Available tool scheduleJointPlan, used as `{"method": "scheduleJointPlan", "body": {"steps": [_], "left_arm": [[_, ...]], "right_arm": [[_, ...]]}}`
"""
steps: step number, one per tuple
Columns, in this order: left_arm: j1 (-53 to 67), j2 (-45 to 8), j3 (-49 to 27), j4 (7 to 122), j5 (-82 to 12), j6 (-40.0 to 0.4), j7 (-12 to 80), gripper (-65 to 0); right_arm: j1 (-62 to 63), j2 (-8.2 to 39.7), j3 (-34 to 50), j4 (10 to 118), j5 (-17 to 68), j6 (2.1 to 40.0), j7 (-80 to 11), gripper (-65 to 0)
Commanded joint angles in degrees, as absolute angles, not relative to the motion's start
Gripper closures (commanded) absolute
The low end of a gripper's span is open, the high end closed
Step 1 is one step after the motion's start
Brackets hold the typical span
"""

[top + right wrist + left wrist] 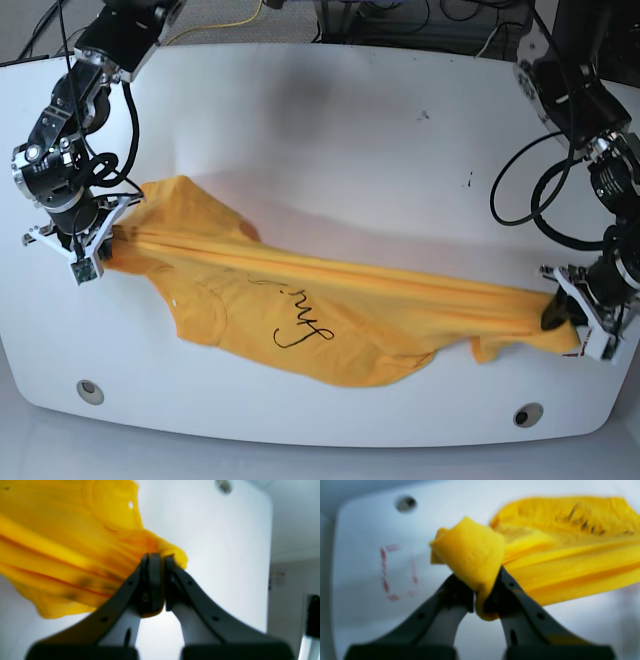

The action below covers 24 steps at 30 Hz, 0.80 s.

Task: Layout the t-shirt on the table in an organized manner, then fold the t-shirt properly
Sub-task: 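Lower the stretched shirt flat onto the table, holding its hem corners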

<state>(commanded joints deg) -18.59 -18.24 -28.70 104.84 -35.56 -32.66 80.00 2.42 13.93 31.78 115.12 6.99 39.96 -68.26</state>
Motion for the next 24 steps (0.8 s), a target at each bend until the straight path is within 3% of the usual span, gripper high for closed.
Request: {"method": "scheduleJointPlan", "body": {"steps": [9, 24], "left_arm": [[-1.71, -21.76, -33.1, 105.01, -39.69, -32.66, 80.0, 0.0], [17.1, -23.16, -38.11, 105.01, -40.75, -32.66, 80.0, -0.4]], "right_arm": [[-5.76, 11.38, 36.26, 115.91, 6.9, 40.0, -73.19, -0.2], [-16.92, 5.14, 36.53, 116.09, 6.37, 40.0, -71.78, -0.3]]}}
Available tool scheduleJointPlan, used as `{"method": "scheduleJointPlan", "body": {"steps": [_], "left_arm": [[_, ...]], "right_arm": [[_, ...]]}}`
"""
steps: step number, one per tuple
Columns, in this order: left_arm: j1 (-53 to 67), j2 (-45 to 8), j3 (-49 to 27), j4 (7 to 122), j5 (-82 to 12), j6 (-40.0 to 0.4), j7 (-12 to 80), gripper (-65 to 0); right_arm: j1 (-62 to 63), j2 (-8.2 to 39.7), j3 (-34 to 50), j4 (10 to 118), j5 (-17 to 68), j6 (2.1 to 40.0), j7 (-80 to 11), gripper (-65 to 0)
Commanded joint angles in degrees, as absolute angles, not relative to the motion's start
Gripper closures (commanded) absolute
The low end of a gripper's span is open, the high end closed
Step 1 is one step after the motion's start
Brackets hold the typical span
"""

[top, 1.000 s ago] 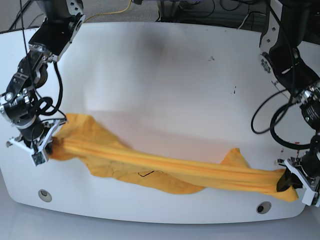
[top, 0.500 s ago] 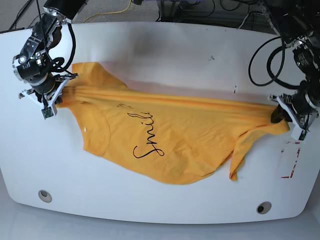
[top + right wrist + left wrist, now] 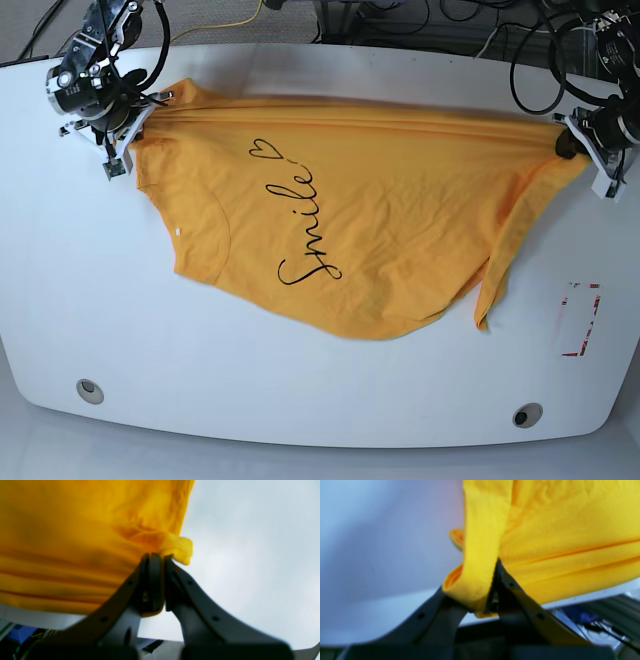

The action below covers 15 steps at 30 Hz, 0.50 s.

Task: Layout the t-shirt on the table in an organized manner, then fold the t-shirt properly
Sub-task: 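Lower the stretched shirt flat onto the table, holding its hem corners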

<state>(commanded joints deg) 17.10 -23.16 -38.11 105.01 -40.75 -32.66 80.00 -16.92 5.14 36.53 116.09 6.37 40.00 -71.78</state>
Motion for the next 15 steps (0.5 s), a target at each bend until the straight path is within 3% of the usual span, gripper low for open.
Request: {"method": "scheduleJointPlan", "body": {"steps": [3, 7, 11, 15], "left_arm": [[18.51, -23.16, -38.11, 105.01, -40.75, -32.66, 80.0, -0.6], [19.3, -23.16, -38.02, 105.01, -40.75, -32.66, 80.0, -1.9], [19.3, -23.16, -38.02, 104.92, -40.48, -32.66, 80.0, -15.7], [19.03, -23.16, -38.02, 104.92, -40.48, -32.66, 80.0, -34.3]], "right_arm": [[-17.98, 4.26, 36.53, 116.0, 6.37, 40.0, -70.64, -5.9], [-18.15, 4.0, 36.62, 116.0, 6.37, 40.0, -70.73, -26.6], [-18.95, 4.0, 36.62, 116.0, 6.37, 40.0, -70.55, -40.9], [-18.86, 4.0, 36.62, 116.0, 6.37, 40.0, -70.55, -44.2]]}}
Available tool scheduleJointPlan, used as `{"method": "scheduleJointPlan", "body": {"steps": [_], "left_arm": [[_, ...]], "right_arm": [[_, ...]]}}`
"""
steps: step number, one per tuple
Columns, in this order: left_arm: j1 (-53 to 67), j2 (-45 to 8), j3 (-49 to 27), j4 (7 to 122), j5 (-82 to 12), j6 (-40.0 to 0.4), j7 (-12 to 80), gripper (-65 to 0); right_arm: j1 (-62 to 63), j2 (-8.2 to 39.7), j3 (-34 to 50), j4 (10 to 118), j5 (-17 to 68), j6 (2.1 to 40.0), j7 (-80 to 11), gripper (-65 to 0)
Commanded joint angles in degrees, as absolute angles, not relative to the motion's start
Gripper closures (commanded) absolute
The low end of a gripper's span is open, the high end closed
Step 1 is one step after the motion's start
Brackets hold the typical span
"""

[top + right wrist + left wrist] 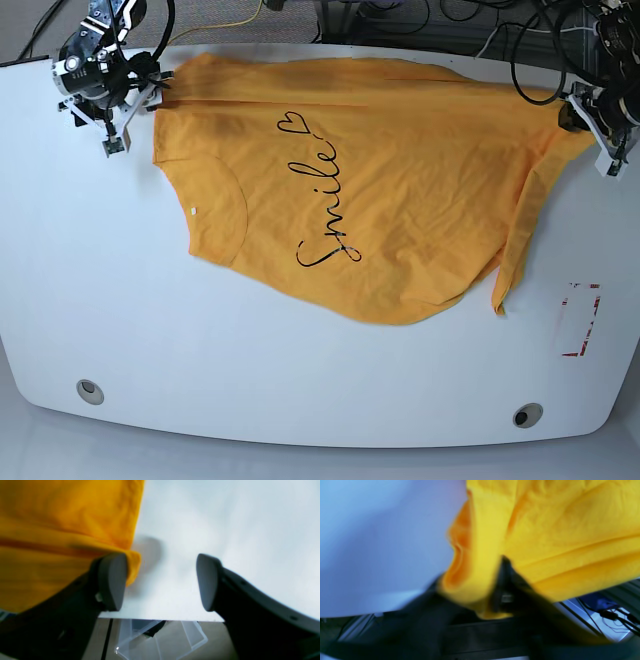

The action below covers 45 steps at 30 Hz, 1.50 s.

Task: Layout the t-shirt on the table in an organized manner, then fold the t-shirt properly
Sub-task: 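Lower the stretched shirt flat onto the table, holding its hem corners, then release the left gripper and move it to the shirt's hanging side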

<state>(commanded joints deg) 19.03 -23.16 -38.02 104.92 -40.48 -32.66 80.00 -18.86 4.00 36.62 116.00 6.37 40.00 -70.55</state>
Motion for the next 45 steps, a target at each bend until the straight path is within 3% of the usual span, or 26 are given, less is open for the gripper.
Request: {"method": "scheduleJointPlan", "body": {"steps": [4, 13, 19, 27, 37, 45], "left_arm": [[18.95, -23.25, -38.2, 104.92, -40.48, -32.66, 80.0, -42.2], [15.25, -25.8, -43.3, 105.01, -48.04, -32.66, 80.0, -42.6], [5.05, -26.77, -43.03, 104.57, -52.53, -31.25, 80.0, -42.6], [-14.29, -23.69, -31.25, 98.59, -42.24, -23.34, 79.43, -42.6], [-29.23, -18.95, -16.4, 83.65, -20.97, -23.16, 68.44, -42.6], [-34.77, -17.1, -8.92, 66.86, -14.46, -23.25, 57.27, -42.6]], "right_arm": [[-18.86, 4.0, 36.62, 116.0, 6.37, 40.0, -70.55, -44.2], [-18.77, 4.0, 36.62, 116.0, 6.73, 40.0, -70.46, -43.0], [-16.75, 4.0, 36.62, 116.0, 6.73, 40.0, -70.46, -41.5], [-14.46, 4.0, 36.62, 116.0, 6.73, 40.0, -70.46, -41.5], [-12.35, 2.59, 36.62, 116.0, 6.55, 40.0, -70.46, -41.5], [-11.82, 1.45, 37.93, 115.91, 6.64, 40.0, -70.46, -41.5]]}}
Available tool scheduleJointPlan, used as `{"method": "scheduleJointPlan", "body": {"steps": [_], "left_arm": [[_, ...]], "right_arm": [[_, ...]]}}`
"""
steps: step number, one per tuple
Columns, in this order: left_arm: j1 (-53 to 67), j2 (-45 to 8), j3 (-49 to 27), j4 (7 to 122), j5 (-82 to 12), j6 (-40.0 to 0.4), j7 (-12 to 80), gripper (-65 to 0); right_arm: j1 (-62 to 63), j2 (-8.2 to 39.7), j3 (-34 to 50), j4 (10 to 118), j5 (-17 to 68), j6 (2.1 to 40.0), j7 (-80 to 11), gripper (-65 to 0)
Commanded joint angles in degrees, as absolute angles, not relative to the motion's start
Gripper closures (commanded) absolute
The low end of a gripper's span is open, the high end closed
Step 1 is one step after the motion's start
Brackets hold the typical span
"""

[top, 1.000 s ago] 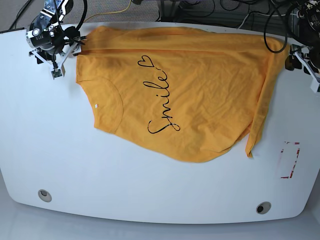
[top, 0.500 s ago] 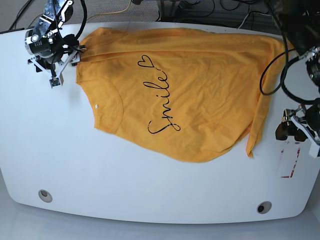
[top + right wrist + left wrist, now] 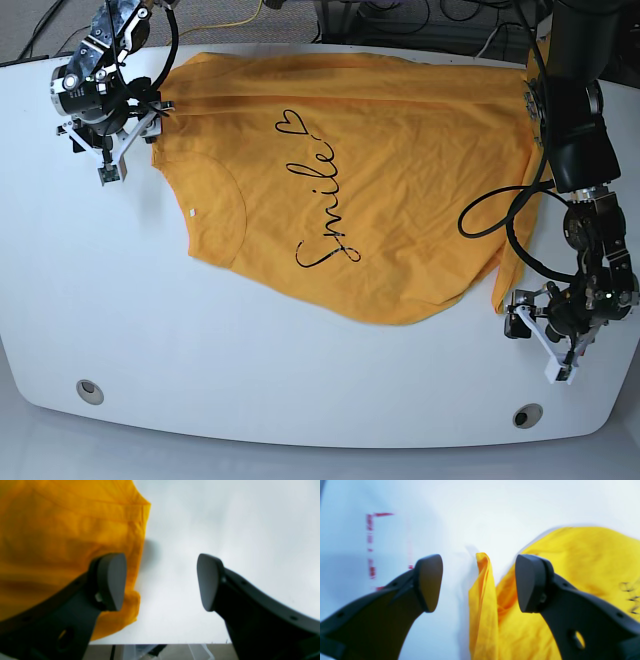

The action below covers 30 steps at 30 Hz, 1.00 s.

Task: Layout the t-shirt on the table in an organized manner, then fold the t-shirt properly
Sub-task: 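Release the left gripper and move it to the shirt's hanging side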

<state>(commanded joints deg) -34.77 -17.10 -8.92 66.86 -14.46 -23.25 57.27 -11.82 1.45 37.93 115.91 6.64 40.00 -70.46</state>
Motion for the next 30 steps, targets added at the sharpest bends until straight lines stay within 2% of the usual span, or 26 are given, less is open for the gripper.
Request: {"method": "scheduleJointPlan", "body": {"steps": [10, 25, 27, 30], "left_arm": [[-38.46, -17.1, -3.38, 46.46, -14.55, -23.08, 44.79, -42.6], [-38.46, -15.43, -1.19, 35.12, -14.37, -23.16, 37.23, -41.8], [-38.37, -15.43, -1.19, 35.12, -14.37, -23.16, 37.23, -38.5], [-38.37, -15.43, -1.19, 35.12, -14.37, -23.08, 37.32, -22.1]], "right_arm": [[-11.82, 1.19, 37.85, 115.91, 6.81, 40.0, -70.46, -41.5], [-10.86, 1.19, 37.93, 115.91, 6.81, 40.0, -70.37, -41.5], [-10.68, 1.19, 37.93, 115.91, 6.81, 40.0, -70.37, -41.5], [-9.45, 1.19, 37.85, 115.91, 6.81, 40.0, -70.37, -41.5]]}}
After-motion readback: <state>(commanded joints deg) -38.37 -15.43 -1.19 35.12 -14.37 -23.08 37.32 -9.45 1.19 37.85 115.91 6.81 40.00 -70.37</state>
